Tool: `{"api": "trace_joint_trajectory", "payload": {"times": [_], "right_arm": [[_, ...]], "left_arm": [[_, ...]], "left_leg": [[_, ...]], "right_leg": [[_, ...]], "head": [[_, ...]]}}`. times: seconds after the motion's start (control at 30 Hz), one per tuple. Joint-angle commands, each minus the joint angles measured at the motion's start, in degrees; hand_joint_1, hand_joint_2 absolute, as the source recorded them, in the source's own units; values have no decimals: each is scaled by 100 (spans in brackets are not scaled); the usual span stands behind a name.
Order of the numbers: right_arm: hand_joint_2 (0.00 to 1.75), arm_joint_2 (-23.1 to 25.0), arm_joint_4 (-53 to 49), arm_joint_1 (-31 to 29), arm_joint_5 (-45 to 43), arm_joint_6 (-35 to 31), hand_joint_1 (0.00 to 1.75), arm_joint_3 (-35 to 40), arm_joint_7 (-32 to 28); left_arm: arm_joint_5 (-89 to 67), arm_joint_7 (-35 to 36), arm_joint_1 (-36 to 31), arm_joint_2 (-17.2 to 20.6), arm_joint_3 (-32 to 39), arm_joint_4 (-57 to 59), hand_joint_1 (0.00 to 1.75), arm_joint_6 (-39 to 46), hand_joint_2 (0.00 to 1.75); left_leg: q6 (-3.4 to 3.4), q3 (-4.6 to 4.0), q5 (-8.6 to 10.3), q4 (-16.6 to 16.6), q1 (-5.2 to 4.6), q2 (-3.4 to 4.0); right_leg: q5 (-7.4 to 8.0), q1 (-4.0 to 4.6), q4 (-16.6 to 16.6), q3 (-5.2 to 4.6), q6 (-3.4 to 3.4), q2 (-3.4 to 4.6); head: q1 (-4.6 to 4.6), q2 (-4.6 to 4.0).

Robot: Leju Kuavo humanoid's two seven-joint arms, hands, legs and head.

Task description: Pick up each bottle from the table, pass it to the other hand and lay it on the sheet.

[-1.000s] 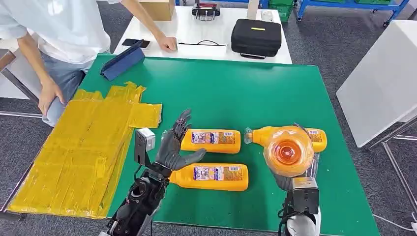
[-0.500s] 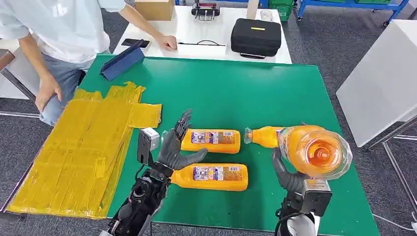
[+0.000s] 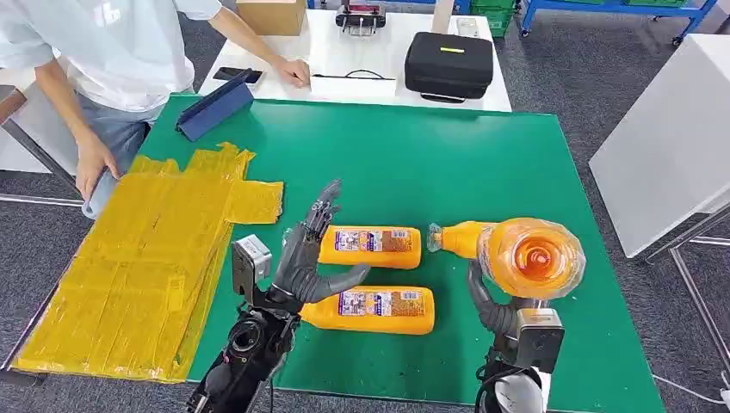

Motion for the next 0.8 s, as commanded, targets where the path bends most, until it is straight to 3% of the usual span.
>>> {"api": "trace_joint_trajectory", "payload": {"times": [0.03, 0.3, 0.43, 0.57, 0.8], "right_arm": [[175, 62, 624, -310, 6, 15, 175, 37, -12], [175, 5, 755, -331, 4, 31, 175, 165, -16], [175, 8, 774, -350, 0, 30, 175, 168, -16], [175, 2, 858, -419, -21, 39, 175, 205, -11], [175, -27, 1067, -475, -146, 6, 175, 314, -62]], "left_arm": [[-33, 2, -38, 48, -201, -350, 0, 10, 175], [-106, 2, -69, 135, -532, -695, 0, -31, 175], [-115, 2, -72, 125, -546, -688, 0, -20, 175], [-142, 2, -83, 162, -666, -669, 0, -111, 175], [-158, 201, 1, 251, -1371, -669, 0, -572, 175]], "left_leg": [[-22, 28, -11, -2, 11, 19], [-13, 10, -5, 0, 6, 6], [-32, 43, -19, -2, 17, 19], [-14, 13, -3, -3, 5, 8], [-20, 28, -10, -4, 10, 13]], "right_leg": [[-3, 12, -13, 30, -17, 14], [-2, 6, -6, 12, -10, 4], [-8, 17, -18, 48, -25, 13], [0, 5, -7, 13, -10, 6], [-3, 11, -15, 31, -15, 8]], "head": [[2, 0], [2, 0], [0, 0], [2, 0], [2, 0]]}}
